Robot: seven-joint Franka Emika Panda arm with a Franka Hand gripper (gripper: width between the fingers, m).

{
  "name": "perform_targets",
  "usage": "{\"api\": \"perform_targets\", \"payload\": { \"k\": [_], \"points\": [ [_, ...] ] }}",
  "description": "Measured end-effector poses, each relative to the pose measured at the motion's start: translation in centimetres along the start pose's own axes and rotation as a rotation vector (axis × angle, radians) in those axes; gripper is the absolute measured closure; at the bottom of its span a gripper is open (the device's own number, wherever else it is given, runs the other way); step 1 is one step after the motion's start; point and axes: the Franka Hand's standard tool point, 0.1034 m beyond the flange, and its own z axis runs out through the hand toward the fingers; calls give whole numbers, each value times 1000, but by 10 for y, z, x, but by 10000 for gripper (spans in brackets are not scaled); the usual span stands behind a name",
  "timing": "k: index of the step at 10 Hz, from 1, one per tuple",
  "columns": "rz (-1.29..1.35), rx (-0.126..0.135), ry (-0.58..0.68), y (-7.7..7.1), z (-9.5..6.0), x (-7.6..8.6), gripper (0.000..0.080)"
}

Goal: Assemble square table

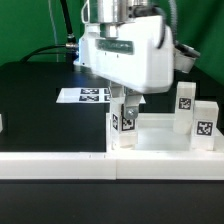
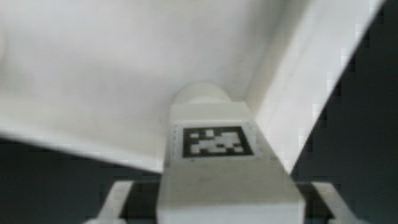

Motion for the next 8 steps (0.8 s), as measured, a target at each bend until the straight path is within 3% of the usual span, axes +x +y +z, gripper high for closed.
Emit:
{"api": "perform_targets", "payload": {
  "k": [3, 4, 5, 6, 7, 8],
  "points": [
    [165, 3, -42, 2, -2, 6, 511],
    [156, 3, -42, 2, -2, 5, 434],
    [120, 3, -41, 2, -2, 6, 298],
    [-9, -1, -20, 2, -2, 5, 298],
    [-211, -3, 0, 1, -1, 3, 182],
    [-364, 8, 12, -1, 0, 1, 159]
  ]
}}
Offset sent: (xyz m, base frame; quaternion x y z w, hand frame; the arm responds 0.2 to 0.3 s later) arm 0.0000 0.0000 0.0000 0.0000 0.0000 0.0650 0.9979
